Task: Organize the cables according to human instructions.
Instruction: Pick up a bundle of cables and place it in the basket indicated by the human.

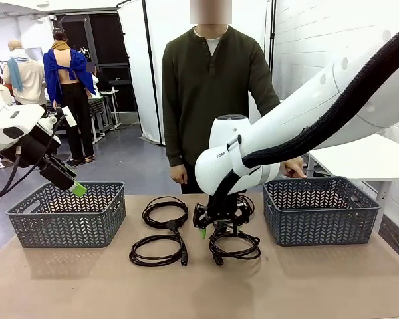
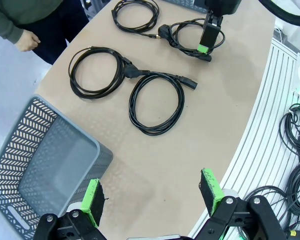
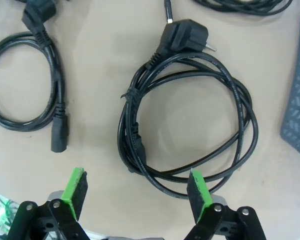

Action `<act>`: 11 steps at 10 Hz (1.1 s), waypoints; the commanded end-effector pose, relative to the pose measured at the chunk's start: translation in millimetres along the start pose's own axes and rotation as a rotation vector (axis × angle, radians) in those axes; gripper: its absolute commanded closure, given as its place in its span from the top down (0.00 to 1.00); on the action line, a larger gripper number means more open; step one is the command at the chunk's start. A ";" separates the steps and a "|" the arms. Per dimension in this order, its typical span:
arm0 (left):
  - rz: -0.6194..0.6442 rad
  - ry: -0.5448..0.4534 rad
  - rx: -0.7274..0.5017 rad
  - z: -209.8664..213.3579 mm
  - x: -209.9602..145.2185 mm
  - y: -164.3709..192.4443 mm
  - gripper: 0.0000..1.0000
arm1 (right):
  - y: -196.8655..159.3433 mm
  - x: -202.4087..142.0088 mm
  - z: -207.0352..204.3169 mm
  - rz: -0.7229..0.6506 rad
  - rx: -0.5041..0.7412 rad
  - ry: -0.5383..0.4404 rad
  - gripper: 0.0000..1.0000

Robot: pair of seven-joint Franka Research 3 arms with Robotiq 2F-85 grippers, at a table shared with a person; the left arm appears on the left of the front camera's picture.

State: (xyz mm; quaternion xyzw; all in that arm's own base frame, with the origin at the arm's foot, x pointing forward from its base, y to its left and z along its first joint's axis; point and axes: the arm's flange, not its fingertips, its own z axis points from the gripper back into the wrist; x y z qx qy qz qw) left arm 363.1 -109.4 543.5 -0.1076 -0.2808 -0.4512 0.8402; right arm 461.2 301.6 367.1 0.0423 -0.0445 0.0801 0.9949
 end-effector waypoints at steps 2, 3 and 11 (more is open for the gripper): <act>0.000 -0.003 -0.005 0.4 -1.2 1.9 1.00 | 0.0 0.0 0.0 0.000 0.000 0.000 1.00; 0.000 -0.003 -0.005 0.4 -1.2 1.9 1.00 | 0.0 0.0 0.0 0.000 0.000 0.000 1.00; 0.000 -0.003 -0.005 0.4 -1.2 1.9 1.00 | 5.4 11.7 -16.3 -0.064 -0.018 -0.006 1.00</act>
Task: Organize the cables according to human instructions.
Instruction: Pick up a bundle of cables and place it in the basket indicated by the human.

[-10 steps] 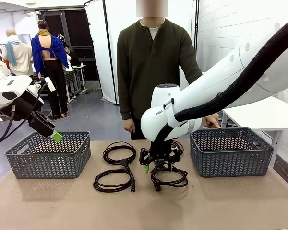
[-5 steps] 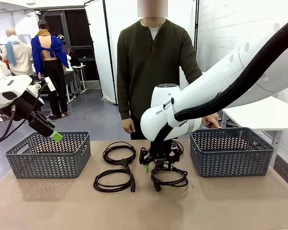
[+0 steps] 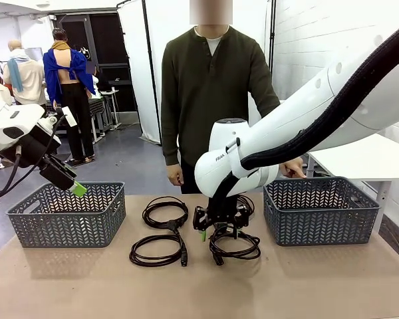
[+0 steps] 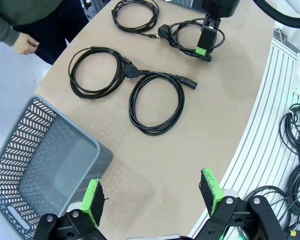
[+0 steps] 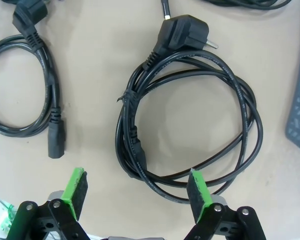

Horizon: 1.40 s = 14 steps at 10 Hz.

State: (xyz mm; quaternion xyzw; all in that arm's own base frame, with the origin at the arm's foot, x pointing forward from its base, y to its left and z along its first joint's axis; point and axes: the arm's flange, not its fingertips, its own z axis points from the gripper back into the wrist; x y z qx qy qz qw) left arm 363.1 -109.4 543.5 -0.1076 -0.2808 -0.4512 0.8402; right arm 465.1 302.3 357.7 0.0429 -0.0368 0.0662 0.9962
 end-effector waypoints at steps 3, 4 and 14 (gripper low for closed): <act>0.000 -0.003 -0.005 0.4 -1.2 1.9 1.00 | 5.9 14.0 -16.8 -0.055 -0.030 -0.020 1.00; 0.000 -0.003 -0.005 0.4 -1.2 1.9 1.00 | 7.2 16.4 -21.3 -0.063 -0.033 -0.022 1.00; 0.000 -0.003 -0.005 0.4 -1.2 1.9 1.00 | 10.7 32.1 -52.3 -0.101 -0.109 0.002 1.00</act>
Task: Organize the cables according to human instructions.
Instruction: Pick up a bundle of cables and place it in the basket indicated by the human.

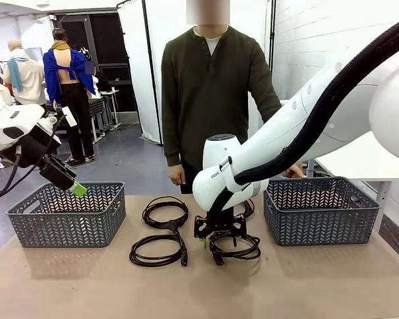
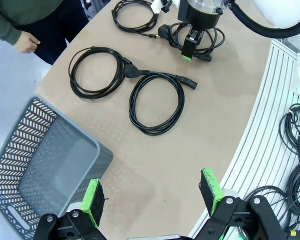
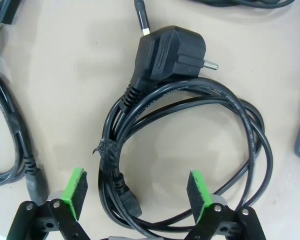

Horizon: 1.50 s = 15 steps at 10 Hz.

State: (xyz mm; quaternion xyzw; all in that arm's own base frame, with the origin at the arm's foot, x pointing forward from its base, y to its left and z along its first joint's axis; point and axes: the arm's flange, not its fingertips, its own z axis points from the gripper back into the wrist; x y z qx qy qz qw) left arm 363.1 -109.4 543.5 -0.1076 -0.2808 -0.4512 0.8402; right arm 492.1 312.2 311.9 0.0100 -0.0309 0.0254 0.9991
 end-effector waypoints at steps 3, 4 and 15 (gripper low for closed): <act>0.000 -0.004 -0.005 0.5 -1.2 1.9 1.00 | 10.2 7.3 -6.2 -0.026 -0.048 0.005 0.96; 0.000 -0.004 -0.005 0.5 -1.2 1.9 1.00 | 10.2 7.2 -6.3 -0.028 -0.056 0.009 0.84; 0.000 -0.004 -0.005 0.5 -1.2 1.9 1.00 | 21.4 -10.8 11.9 -0.026 -0.059 0.016 0.00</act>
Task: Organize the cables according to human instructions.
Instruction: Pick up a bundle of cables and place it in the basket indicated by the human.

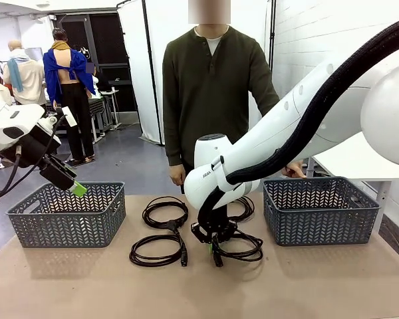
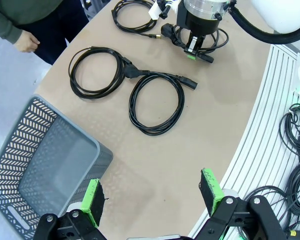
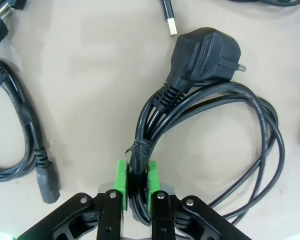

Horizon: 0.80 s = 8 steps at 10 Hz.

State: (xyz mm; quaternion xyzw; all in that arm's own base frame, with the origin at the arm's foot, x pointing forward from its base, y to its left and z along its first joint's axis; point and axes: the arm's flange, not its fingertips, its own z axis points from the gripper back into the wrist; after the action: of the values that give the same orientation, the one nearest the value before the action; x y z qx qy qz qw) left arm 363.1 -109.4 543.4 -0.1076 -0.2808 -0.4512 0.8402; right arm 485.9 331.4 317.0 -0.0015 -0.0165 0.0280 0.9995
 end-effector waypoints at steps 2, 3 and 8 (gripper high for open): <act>0.000 -0.004 -0.005 0.5 -1.2 1.9 1.00 | -0.8 -7.8 23.8 -0.033 -0.049 -0.053 0.00; 0.000 -0.004 -0.005 0.5 -1.2 1.9 1.00 | -2.4 -7.8 39.5 0.001 -0.054 -0.066 0.00; 0.000 -0.004 -0.005 0.5 -1.2 1.9 1.00 | -15.2 -25.0 126.6 0.560 -0.077 -0.019 0.00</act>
State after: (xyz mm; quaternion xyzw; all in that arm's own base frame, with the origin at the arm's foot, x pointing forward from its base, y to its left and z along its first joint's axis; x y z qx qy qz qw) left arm 363.1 -109.6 543.4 -0.1074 -0.2807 -0.4514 0.8402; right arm 450.9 326.4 427.8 -0.0371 -0.0262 0.2489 0.9675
